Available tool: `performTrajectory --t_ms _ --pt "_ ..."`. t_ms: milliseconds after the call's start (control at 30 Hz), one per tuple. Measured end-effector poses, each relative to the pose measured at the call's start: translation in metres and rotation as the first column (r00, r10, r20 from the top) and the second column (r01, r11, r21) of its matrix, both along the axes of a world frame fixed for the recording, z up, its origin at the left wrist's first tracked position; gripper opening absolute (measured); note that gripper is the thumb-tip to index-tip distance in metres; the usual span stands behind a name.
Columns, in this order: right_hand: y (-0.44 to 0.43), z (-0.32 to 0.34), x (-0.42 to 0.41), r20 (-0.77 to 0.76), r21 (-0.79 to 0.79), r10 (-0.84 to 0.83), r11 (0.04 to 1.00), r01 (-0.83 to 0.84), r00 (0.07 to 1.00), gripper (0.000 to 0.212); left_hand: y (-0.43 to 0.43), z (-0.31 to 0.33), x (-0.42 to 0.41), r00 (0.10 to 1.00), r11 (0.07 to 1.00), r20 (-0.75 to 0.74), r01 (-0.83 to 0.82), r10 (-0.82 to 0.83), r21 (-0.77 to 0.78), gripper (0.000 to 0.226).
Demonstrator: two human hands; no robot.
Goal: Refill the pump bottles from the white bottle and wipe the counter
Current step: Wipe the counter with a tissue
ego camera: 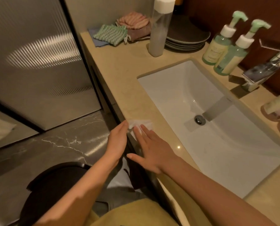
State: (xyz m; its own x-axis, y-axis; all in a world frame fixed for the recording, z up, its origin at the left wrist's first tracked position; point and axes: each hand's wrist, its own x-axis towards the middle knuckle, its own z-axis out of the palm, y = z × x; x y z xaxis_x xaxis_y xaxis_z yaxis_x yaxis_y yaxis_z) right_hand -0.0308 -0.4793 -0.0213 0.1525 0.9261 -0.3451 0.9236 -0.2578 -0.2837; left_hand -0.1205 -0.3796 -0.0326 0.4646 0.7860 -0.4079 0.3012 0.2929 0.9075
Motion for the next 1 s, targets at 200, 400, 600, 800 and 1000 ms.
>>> performTrajectory --t_ms 200,400,600,800,1000 --pt "0.036 -0.003 0.003 0.016 0.014 0.022 1.0 -0.022 1.0 0.082 0.016 0.0 0.002 1.0 1.0 -0.009 -0.014 0.014 0.008 0.039" --pt "0.071 -0.007 0.015 0.022 0.035 -0.002 0.999 0.001 1.0 0.083 0.061 -0.007 0.012 0.991 0.989 -0.102 -0.073 0.087 0.13 0.041" --pt "0.141 -0.003 0.033 -0.001 0.037 -0.092 0.995 0.092 0.996 0.082 0.155 -0.007 0.036 0.987 0.965 -0.118 -0.073 0.105 0.252 0.039" --pt "0.234 -0.019 0.051 0.06 0.043 -0.181 0.983 0.179 0.982 0.085 0.246 -0.008 0.062 0.995 0.938 -0.084 0.081 -0.056 0.337 0.035" --pt "0.301 -0.024 0.044 0.047 0.077 -0.371 0.927 0.367 0.927 0.082 0.309 -0.009 0.07 0.949 0.882 -0.136 0.316 -0.286 0.35 0.032"
